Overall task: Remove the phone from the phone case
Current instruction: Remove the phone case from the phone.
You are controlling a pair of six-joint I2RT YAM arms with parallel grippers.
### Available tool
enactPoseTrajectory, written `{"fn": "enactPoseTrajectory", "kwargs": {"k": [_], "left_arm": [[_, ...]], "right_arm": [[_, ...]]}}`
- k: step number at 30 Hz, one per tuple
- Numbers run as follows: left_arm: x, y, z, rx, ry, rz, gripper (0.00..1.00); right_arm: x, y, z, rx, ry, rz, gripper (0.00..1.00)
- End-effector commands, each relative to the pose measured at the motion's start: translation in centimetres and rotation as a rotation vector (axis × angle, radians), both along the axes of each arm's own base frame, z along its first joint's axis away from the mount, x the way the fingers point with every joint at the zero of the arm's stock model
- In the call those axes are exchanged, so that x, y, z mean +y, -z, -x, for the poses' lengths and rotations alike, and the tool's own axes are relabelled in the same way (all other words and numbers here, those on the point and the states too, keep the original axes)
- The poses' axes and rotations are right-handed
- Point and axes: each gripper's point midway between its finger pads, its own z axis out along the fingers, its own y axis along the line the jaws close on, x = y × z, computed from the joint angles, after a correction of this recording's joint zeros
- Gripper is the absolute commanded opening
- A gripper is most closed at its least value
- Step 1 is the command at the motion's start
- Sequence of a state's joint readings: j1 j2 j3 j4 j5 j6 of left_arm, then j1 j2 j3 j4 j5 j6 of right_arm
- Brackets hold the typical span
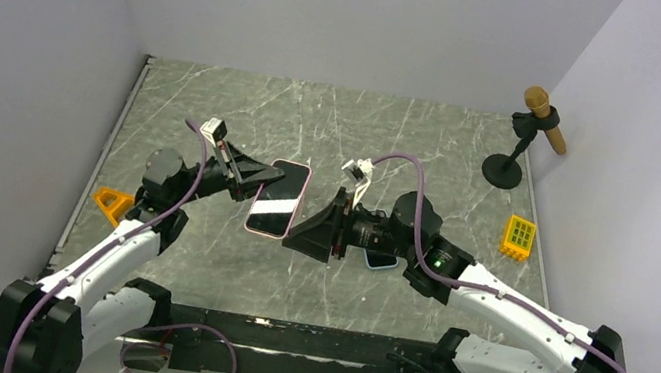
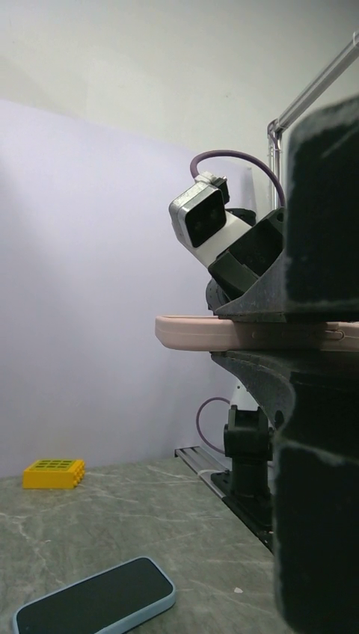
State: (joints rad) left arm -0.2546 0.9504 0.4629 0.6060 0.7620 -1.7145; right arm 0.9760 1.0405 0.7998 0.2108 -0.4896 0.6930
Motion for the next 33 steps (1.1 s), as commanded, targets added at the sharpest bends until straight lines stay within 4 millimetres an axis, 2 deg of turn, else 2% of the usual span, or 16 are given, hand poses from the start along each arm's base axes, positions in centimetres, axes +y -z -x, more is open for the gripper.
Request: {"fn": "enactPoseTrajectory", "kwargs": {"k": [1,6,15,21,25,28,33], "left_arm": [[0.2,-3.1,0.9,-0.082,0.004,0.054,0.0],[0.2,-3.5,1.0,-0.088,-0.001,0.058,0.0],[0.2,-3.0,0.6,-0.083,-0.012,0.052,0.0],[0.2,-2.8,0.4,-0.085,-0.014,0.045,0.0],[0.2,-2.8,0.5,-0.084,-0.014,0.042,0.0],[0.3,-3.1,0.6,-0.095,-0.019,0.033,0.0],[0.3,-3.2,0.6,-0.093,-0.025,0.025,0.0]], "right_arm": [[0.5,-2.7,-0.1,-0.039,-0.003,-0.093,0.44],[-0.1,-1.8,-0.3,-0.011,0.035,-0.077,0.46],[0.1,-0.6,0.0,0.052,0.038,-0.08,0.46],[-0.2,-0.2,-0.1,0.069,0.062,-0.087,0.46],[-0.5,0.7,-0.5,0.115,0.101,-0.062,0.48],[-0.8,0.1,0.0,0.106,0.079,-0.112,0.49],[0.1,-1.5,1.2,0.061,-0.026,-0.182,0.46]]}}
